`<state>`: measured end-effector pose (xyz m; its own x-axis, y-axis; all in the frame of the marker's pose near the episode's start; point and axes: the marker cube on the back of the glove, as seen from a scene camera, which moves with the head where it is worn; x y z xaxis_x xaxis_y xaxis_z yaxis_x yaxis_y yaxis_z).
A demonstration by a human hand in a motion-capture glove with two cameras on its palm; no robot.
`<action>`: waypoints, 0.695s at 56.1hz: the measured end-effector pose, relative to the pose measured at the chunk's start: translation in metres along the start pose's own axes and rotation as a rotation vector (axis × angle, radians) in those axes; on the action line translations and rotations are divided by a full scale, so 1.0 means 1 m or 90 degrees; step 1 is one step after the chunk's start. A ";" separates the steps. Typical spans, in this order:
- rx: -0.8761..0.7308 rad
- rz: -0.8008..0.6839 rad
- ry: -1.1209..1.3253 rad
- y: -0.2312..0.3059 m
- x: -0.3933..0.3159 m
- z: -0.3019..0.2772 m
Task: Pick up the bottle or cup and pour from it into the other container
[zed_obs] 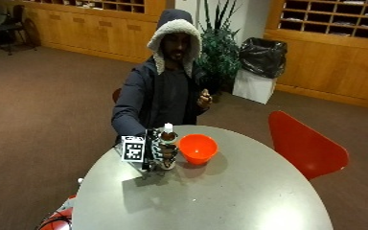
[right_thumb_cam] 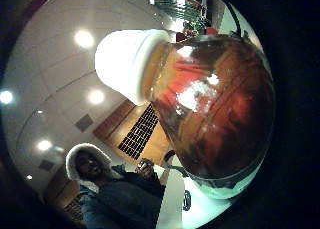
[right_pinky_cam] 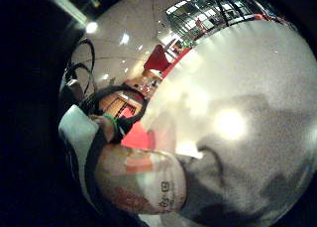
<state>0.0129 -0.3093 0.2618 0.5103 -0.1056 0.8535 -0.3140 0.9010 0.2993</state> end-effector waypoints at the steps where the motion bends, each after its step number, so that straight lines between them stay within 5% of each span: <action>1: 0.013 -0.011 0.000 -0.002 -0.002 0.000; 11: 0.091 -0.087 0.058 -0.016 -0.037 -0.009; 16: 0.040 -0.019 0.146 -0.015 -0.066 -0.015; 25: -0.140 -0.061 0.349 0.005 -0.096 -0.020; 31: -0.090 -0.018 0.518 -0.008 -0.107 -0.011; 39: -0.264 -0.077 0.677 0.000 -0.114 -0.009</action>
<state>-0.0382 -0.2935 0.1608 0.9993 0.0296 -0.0234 -0.0290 0.9993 0.0224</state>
